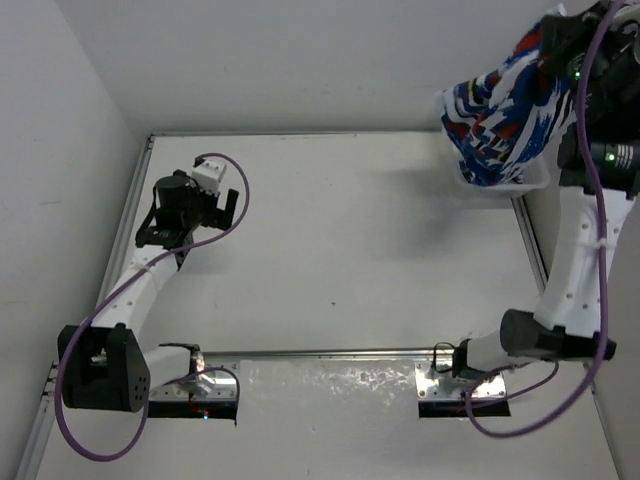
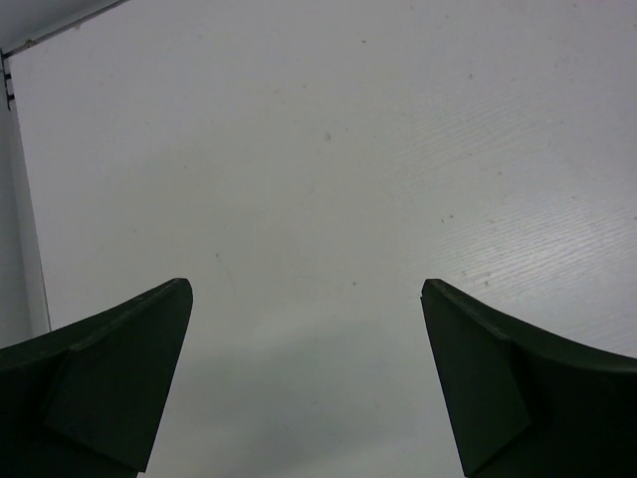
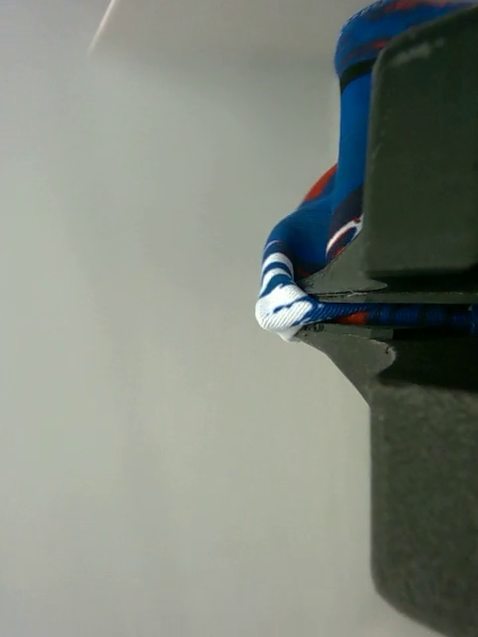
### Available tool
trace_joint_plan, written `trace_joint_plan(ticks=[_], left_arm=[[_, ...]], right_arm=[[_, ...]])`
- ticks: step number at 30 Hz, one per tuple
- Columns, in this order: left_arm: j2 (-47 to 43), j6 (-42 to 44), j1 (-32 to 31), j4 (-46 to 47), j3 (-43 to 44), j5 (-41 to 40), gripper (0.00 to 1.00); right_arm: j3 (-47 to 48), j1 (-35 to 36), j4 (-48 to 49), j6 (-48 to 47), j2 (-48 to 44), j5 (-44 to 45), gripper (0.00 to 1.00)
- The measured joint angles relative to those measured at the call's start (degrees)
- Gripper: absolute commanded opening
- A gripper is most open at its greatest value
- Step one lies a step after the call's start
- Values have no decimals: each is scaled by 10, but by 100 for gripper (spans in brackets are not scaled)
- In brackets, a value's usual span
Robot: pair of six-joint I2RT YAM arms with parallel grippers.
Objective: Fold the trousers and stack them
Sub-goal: Move the trousers to the center of the board
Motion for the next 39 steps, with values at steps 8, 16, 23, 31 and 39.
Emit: trace_joint_plan(ticks=[8, 16, 23, 31, 39], left_arm=[[-44, -96, 17, 20, -24, -15, 100], [-69, -169, 89, 42, -19, -53, 100], [-70, -169, 107, 47, 25, -66, 99], [-52, -137, 110, 23, 59, -1, 86], [23, 6, -13, -142, 110, 101, 77]], right_arm=[[9, 150, 196, 134, -72, -123, 0], [-107, 191, 291, 204, -88, -139, 0], [-233, 271, 163, 183, 13, -74, 55], [106, 285, -238, -7, 421, 30, 99], [-325, 335, -190, -72, 171, 86, 2]])
